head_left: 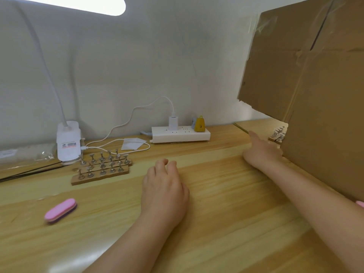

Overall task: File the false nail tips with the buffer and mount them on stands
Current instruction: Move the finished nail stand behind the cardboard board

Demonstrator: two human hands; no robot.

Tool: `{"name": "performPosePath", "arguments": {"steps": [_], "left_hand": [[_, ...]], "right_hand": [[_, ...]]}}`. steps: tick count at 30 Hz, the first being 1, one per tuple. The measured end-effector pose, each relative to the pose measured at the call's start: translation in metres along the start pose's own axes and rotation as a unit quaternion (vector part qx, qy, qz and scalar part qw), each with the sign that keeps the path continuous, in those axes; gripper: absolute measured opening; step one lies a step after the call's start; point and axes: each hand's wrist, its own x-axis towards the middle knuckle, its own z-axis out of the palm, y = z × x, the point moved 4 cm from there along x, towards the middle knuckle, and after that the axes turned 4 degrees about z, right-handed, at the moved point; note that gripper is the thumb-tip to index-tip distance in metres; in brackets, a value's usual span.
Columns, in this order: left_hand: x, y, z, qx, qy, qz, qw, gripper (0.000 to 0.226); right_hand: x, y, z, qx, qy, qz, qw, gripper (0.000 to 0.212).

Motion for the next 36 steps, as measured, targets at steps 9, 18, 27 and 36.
{"name": "performPosePath", "arguments": {"steps": [9,18,27,36], "left_hand": [[0.000,0.016,-0.013,0.094,-0.023,0.067,0.993,0.040],[-0.069,-0.083,-0.093,0.072,0.049,0.007,0.996,0.027],[-0.103,-0.183,-0.129,-0.008,0.137,-0.156,0.978,0.020],[-0.103,-0.197,-0.123,-0.110,0.152,-0.232,0.955,0.022]], "right_hand": [[-0.119,-0.089,-0.009,0.029,-0.022,-0.204,0.978,0.038],[-0.194,-0.173,0.010,0.090,-0.133,-0.316,0.935,0.036],[-0.207,-0.229,0.038,0.053,-0.072,-0.294,0.952,0.037],[-0.212,-0.231,0.038,0.073,-0.043,-0.334,0.939,0.042]]}}
